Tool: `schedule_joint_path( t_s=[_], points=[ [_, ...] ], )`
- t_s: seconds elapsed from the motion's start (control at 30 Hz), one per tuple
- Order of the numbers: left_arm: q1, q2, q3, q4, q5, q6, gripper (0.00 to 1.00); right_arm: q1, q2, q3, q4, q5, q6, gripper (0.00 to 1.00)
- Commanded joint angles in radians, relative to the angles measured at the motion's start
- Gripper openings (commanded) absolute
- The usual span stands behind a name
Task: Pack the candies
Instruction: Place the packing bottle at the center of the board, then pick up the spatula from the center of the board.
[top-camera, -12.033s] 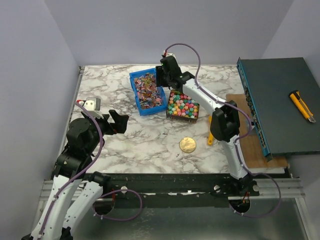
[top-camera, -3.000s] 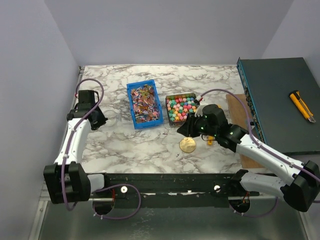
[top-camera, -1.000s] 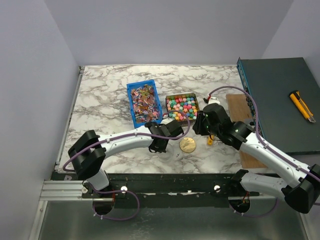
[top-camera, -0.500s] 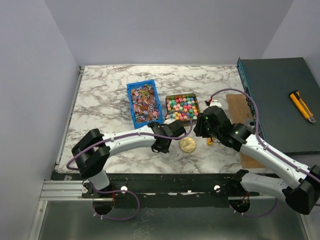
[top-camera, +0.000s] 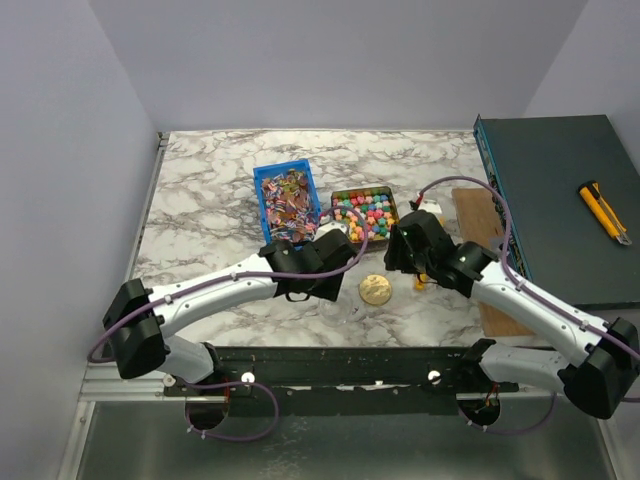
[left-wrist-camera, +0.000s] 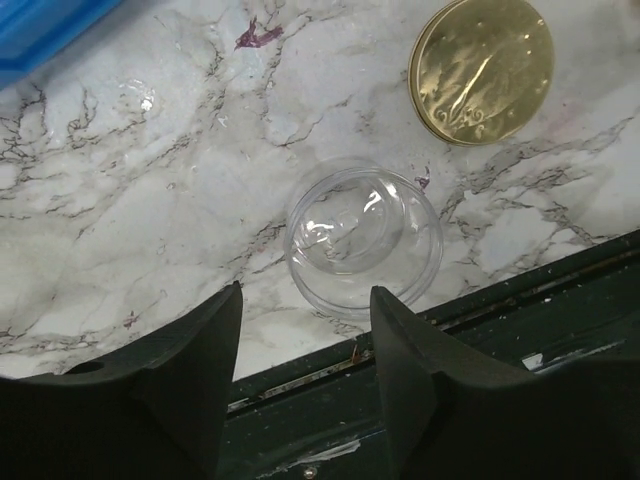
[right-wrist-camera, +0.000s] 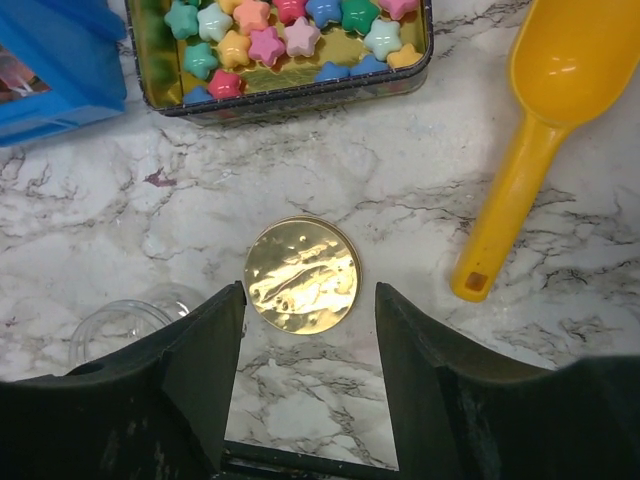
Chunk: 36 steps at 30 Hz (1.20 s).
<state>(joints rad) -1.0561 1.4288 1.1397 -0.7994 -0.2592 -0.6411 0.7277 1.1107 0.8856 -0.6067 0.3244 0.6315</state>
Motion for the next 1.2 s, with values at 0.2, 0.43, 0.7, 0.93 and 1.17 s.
schedule_joint_path(
  t_s=[0.2,0.43,0.7,0.93,1.17],
  points=[
    [0.005,-0.186,0.043,-0.052,0.008,0.062,0.65,0.006,0.115,0.065,0.036,0.089,0.112,0.60],
    [0.045,-0.323,0.031,-0.057,0.084,0.116,0.73,0.007,0.188,0.077,-0.005,0.137,0.156,0.60],
    [0.136,-0.424,-0.009,-0.041,0.221,0.182,0.77,0.007,0.242,0.028,0.003,0.207,0.223,0.60],
    [0.200,-0.502,-0.063,-0.034,0.300,0.235,0.81,0.007,0.354,0.054,-0.049,0.327,0.292,0.61],
    [0.245,-0.568,-0.125,-0.013,0.311,0.290,0.86,0.005,0.442,0.098,-0.093,0.441,0.332,0.68]
  ],
)
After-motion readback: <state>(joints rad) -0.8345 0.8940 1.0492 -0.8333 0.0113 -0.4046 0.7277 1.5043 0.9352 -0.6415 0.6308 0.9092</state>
